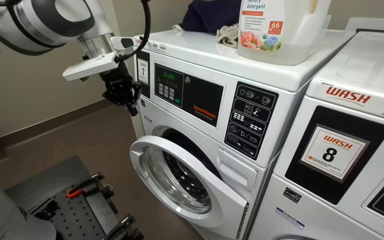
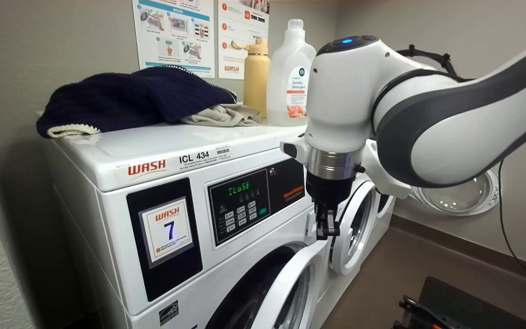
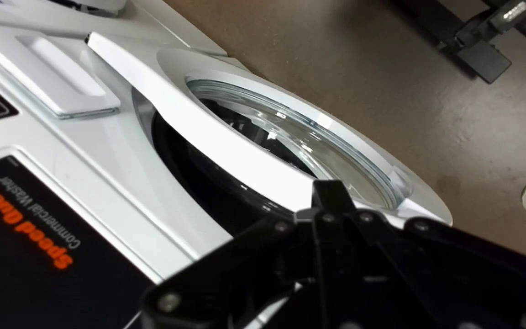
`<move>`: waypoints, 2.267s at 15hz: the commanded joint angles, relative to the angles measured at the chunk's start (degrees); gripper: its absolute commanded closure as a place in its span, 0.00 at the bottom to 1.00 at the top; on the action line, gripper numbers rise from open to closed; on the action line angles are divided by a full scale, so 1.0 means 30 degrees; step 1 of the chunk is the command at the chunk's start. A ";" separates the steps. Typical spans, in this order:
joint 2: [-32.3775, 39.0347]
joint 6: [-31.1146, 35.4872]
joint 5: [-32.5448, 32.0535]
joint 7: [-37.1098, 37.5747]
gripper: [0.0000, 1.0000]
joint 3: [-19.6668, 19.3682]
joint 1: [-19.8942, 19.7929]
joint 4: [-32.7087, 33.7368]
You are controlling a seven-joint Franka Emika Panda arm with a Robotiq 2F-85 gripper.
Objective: Press a button on the washing machine
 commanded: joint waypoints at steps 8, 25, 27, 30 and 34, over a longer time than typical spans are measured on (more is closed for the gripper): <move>0.2457 0.0772 -0.6204 -0.5944 1.00 -0.0124 0.0136 0.1277; 0.0871 1.0209 -0.7083 -0.5835 1.00 -0.1539 0.1668 -0.0626; 0.0226 0.9726 -0.5173 -0.6102 1.00 -0.2217 0.2560 -0.0925; 0.1048 0.9849 -0.5278 -0.5864 0.99 -0.1479 0.1911 -0.0381; 0.0785 0.9851 -0.5145 -0.5874 0.99 -0.1596 0.1972 -0.0515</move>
